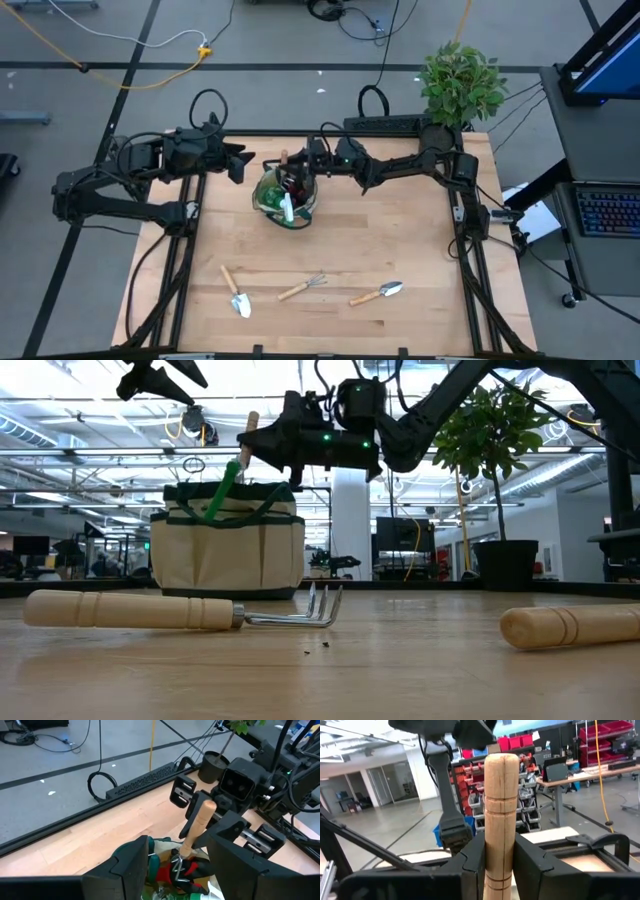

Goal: Pick & Place Garden tools in Gardening bag
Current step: Put the top brown hand rake into the gardening bag

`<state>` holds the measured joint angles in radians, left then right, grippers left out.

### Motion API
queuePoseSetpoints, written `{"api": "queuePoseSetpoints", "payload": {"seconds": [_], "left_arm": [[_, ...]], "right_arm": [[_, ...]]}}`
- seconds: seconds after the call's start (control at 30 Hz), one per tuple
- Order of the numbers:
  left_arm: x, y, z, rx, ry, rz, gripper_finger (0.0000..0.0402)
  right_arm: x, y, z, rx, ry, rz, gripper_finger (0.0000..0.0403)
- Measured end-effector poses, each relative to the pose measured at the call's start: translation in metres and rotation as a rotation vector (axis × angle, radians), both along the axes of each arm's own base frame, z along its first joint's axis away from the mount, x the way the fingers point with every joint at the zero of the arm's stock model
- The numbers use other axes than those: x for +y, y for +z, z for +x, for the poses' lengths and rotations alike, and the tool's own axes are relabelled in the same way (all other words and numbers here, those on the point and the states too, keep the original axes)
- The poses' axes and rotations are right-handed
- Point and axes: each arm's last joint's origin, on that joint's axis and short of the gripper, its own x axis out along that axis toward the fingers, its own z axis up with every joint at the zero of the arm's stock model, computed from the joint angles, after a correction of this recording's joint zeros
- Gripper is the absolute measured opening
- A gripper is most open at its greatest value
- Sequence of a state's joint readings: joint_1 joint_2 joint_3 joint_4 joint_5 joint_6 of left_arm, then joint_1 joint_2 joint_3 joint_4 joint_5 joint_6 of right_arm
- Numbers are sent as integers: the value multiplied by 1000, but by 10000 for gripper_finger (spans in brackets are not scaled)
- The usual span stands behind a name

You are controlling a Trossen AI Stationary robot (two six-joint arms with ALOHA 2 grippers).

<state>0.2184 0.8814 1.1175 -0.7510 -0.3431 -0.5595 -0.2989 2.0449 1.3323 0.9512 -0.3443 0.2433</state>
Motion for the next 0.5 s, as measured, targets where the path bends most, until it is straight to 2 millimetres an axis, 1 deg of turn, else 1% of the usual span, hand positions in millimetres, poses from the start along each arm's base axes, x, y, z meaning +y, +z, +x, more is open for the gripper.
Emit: {"api": "queuePoseSetpoints", "payload": {"seconds": [0.1,0.27,0.4,0.5], "left_arm": [[0,0,0,-1,0,-1,209],[0,0,0,-2,2,-3,209],[0,0,0,-1,2,-2,209],[0,0,0,1,0,1,209]], "right_arm": [[-1,-8,2,15,-2,-4,62],[-3,-34,8,63,0,53,62],[-3,-40,9,90,-6,38,63],[-4,-43,9,124,-36,21,76]]}}
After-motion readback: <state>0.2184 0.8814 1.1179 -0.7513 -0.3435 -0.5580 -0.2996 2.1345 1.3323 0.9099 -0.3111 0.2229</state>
